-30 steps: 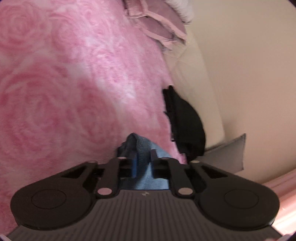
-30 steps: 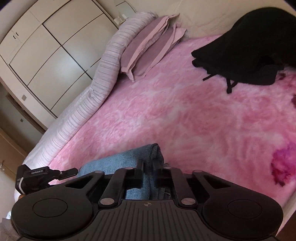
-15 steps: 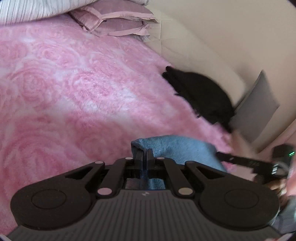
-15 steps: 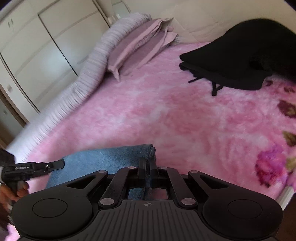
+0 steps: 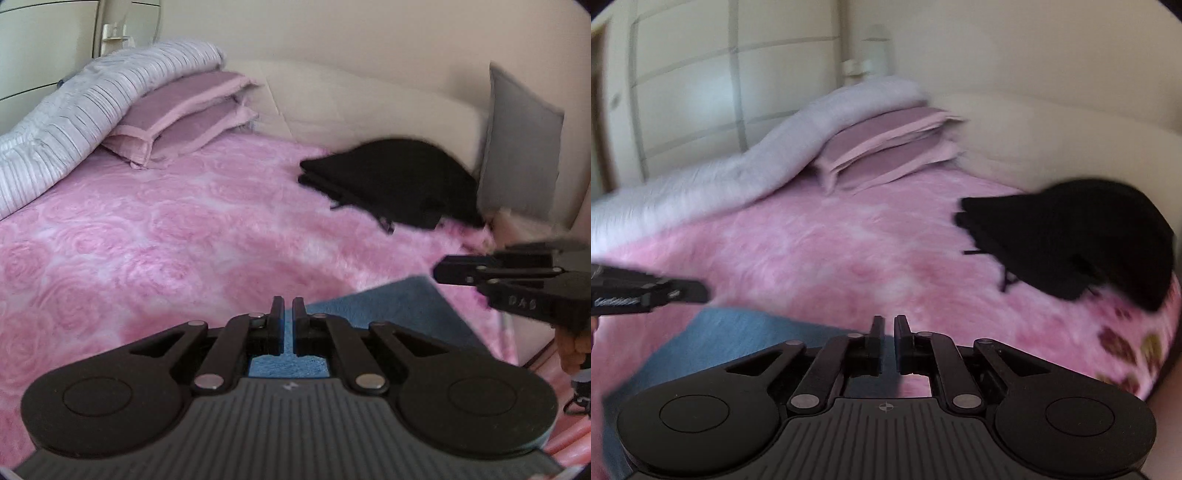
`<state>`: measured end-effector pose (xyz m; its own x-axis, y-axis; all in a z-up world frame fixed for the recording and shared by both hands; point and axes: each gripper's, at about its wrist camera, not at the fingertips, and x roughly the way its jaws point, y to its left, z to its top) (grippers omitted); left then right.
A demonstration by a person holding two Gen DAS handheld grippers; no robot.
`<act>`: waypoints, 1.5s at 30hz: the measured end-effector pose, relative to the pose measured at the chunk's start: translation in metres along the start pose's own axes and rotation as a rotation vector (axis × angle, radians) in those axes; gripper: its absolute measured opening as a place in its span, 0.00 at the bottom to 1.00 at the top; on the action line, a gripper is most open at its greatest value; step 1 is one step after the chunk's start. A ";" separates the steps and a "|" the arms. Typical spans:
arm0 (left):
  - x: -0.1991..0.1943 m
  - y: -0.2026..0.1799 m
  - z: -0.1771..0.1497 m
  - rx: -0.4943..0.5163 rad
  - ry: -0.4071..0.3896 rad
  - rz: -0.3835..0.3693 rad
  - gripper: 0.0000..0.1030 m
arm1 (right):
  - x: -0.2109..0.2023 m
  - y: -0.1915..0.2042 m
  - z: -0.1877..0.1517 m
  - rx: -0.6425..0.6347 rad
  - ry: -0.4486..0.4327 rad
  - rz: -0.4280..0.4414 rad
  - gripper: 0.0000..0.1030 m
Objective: Fold clothes
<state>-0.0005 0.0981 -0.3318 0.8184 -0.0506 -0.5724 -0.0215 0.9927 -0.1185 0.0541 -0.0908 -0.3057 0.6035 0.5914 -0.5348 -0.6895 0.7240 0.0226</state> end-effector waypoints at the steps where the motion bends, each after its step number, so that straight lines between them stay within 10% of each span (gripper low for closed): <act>1: 0.010 -0.002 -0.001 0.001 0.024 0.003 0.01 | 0.008 0.006 -0.002 -0.035 0.008 -0.003 0.07; 14: 0.059 -0.006 -0.019 0.053 0.098 0.078 0.03 | 0.079 -0.004 -0.038 -0.048 0.115 -0.037 0.08; 22: -0.024 -0.001 -0.016 -0.036 0.035 0.082 0.03 | 0.008 -0.019 -0.012 0.191 0.065 -0.030 0.09; 27: -0.080 -0.038 -0.061 0.006 0.019 0.031 0.04 | -0.058 0.019 -0.039 0.123 0.010 0.015 0.09; 33: -0.100 -0.044 -0.127 -0.012 0.060 0.154 0.06 | -0.079 0.058 -0.112 -0.035 0.094 -0.039 0.07; 38: -0.131 -0.022 -0.130 -0.180 0.050 0.183 0.02 | -0.105 0.050 -0.110 0.054 0.092 -0.099 0.09; 45: -0.127 -0.046 -0.133 -0.122 0.090 0.185 0.05 | -0.126 0.056 -0.114 0.121 0.083 -0.058 0.09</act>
<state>-0.1798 0.0444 -0.3617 0.7395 0.1162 -0.6631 -0.2400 0.9658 -0.0984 -0.1059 -0.1647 -0.3333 0.6023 0.5196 -0.6061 -0.5979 0.7966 0.0888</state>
